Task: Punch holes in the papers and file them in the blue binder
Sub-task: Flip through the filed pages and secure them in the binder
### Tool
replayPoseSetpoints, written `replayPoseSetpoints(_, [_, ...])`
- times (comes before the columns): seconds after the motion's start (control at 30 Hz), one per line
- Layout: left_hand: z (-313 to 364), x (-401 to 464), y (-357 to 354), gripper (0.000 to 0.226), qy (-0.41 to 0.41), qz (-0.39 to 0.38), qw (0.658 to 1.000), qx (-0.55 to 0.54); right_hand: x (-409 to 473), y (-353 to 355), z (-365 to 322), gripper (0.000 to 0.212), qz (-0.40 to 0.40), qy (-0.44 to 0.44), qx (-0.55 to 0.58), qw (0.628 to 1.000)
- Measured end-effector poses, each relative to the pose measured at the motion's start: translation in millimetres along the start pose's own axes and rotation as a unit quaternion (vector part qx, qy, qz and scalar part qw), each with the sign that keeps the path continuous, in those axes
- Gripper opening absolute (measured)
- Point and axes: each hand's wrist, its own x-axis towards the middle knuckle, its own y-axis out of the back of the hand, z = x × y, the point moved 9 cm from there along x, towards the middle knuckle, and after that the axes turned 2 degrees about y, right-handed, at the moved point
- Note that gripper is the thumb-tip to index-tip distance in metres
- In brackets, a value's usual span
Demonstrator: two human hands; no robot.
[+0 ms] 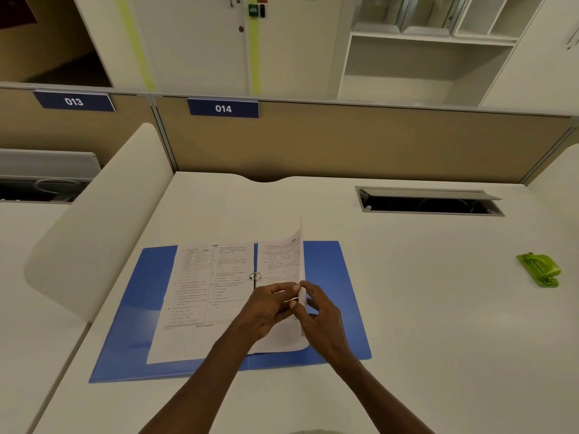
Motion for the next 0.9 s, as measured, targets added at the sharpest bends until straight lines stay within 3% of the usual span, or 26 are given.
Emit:
replayPoseSetpoints(0.37, [-16,8,5,0.031,0.019,0.011,0.997,-0.069,2,0,4,0.046,-0.005,-0.040,0.012,0.999])
replayPoseSetpoints(0.53, [1,7,23,0.038,-0.046,0.089,0.994,0.048,2,-1,11,0.049,-0.003,-0.069,0.025,0.997])
replayPoseSetpoints(0.67, [23,-2,37,0.032,-0.116,0.169,0.970,0.131,2,-1,13,0.048,0.001,-0.076,0.032,0.997])
replayPoseSetpoints(0.9, [68,-37,78,0.040,-0.211,0.246,0.925,0.198,4,2,19,0.044,0.011,-0.075,0.012,0.997])
